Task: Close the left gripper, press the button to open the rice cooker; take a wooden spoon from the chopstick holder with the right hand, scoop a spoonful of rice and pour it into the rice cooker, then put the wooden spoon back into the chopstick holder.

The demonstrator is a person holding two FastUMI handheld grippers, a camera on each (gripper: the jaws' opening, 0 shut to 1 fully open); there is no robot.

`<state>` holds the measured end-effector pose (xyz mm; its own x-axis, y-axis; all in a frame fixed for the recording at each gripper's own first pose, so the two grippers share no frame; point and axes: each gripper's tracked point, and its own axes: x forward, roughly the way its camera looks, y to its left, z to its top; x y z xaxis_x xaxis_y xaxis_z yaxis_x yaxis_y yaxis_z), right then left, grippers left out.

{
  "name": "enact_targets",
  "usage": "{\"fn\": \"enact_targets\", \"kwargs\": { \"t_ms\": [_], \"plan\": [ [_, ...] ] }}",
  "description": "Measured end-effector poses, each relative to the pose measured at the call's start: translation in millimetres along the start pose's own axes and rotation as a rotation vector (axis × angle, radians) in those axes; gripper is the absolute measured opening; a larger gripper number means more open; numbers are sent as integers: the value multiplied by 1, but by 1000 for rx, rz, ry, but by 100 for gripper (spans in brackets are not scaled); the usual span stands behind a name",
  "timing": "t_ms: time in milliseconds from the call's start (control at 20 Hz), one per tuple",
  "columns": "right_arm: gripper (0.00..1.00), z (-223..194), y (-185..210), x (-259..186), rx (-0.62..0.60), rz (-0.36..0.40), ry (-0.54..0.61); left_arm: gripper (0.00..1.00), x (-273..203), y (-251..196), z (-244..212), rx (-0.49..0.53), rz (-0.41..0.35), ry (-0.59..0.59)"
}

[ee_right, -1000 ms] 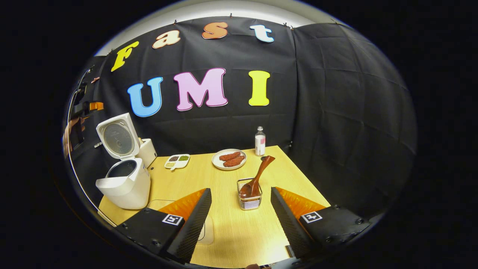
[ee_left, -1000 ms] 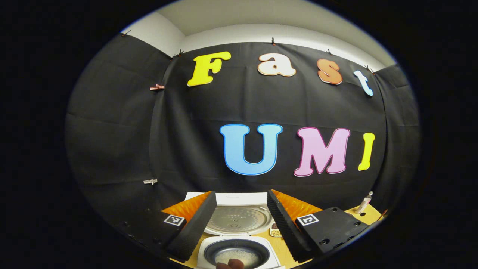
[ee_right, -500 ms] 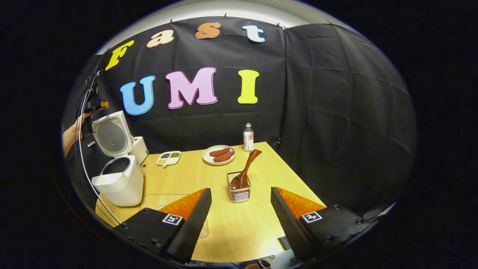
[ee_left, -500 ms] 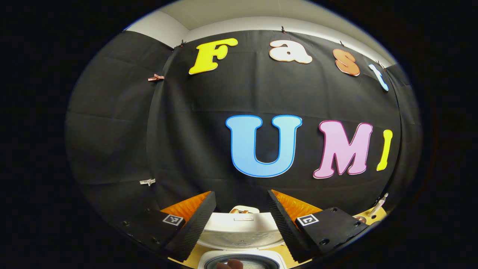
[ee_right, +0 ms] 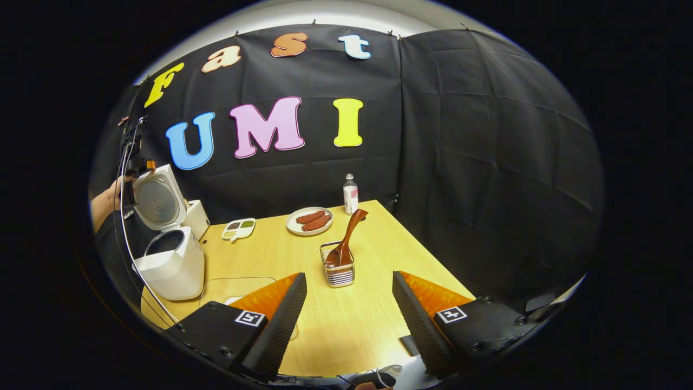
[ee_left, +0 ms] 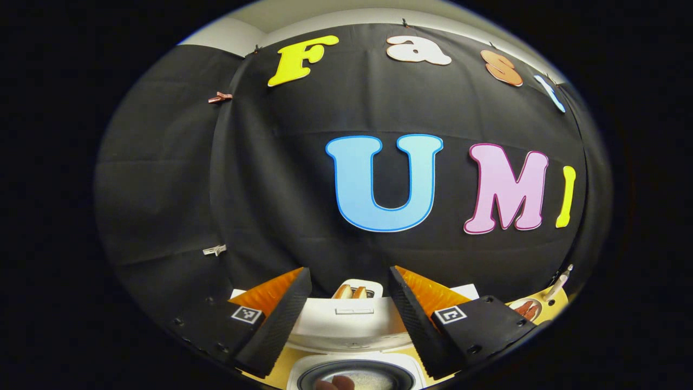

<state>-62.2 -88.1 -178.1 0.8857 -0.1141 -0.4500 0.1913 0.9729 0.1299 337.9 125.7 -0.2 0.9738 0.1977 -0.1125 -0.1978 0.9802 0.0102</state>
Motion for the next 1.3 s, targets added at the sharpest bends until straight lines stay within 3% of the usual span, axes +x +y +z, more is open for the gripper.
{"fn": "enact_targets", "kwargs": {
  "t_ms": [300, 700, 1300],
  "plan": [
    [99, 2, 10, 8, 7, 39, -10, 100, -63, -3, -32, 1, 0, 14],
    [99, 5, -3, 8, 12, 57, -16, 100, -137, -8, -121, -6, 25, 169],
    [99, 2, -11, 12, -10, 85, -4, 100, -151, -17, -196, 18, 28, 310]
  ]
}}
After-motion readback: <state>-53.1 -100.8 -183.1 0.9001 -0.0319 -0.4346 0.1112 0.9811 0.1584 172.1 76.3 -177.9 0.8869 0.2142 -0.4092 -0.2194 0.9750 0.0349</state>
